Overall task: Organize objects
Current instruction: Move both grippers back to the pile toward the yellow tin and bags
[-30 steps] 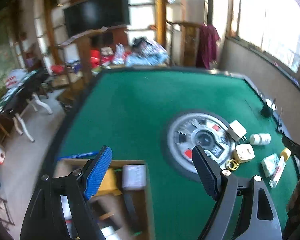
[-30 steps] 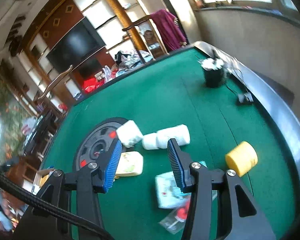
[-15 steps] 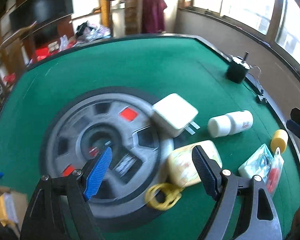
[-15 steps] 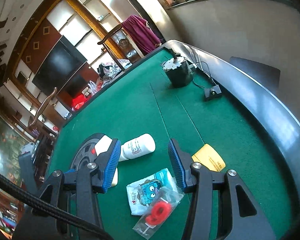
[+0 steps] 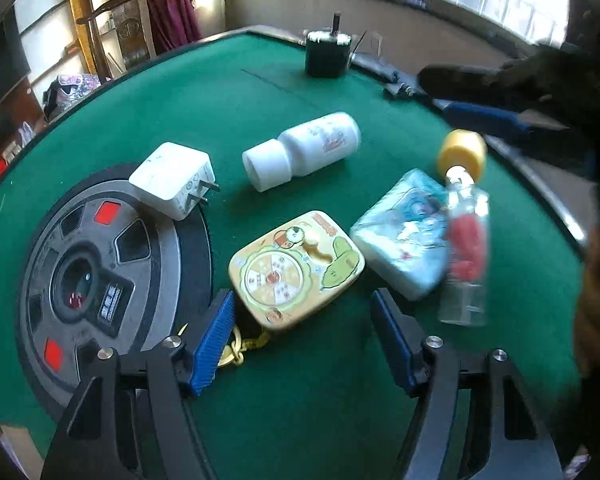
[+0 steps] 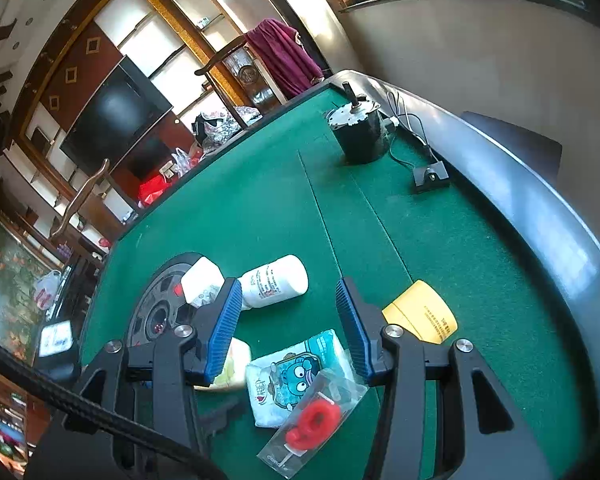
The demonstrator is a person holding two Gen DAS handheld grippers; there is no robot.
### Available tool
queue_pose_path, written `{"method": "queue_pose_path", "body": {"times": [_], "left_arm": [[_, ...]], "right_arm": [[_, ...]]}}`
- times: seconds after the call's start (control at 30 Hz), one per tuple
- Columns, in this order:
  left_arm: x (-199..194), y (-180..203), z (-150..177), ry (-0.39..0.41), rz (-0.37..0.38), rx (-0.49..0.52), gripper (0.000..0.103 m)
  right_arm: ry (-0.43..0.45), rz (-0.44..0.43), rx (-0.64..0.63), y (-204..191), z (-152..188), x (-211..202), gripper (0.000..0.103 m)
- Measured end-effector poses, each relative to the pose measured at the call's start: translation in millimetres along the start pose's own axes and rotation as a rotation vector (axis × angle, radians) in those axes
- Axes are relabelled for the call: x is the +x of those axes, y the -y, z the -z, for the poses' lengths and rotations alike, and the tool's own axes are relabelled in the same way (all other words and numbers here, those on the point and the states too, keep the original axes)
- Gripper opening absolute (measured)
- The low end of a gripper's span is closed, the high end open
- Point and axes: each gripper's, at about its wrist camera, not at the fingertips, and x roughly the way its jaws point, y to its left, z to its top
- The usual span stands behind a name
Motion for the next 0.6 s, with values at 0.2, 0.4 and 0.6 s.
{"method": "queue_pose_path", "body": {"times": [0.2,0.4,0.6], "left_arm": [[-12.2,5.5,-9.7,0.113,-0.14,0.113,0.065],[-1.7,16.0,-14.4,0.087,-0.082,0.164,0.068],[-6.1,20.3,-2.8,0.04,-0.039,0.139,0.059]], "right_arm": [[0.007,-0.008,0.047,10.2,-3.5,-2.8,0.047],[-0.003,0.002,0.06,14.5,-4.2,1.4,0.047],[-0.031,0.018,0.053,16.5,-3.5,8.1,0.047]]}}
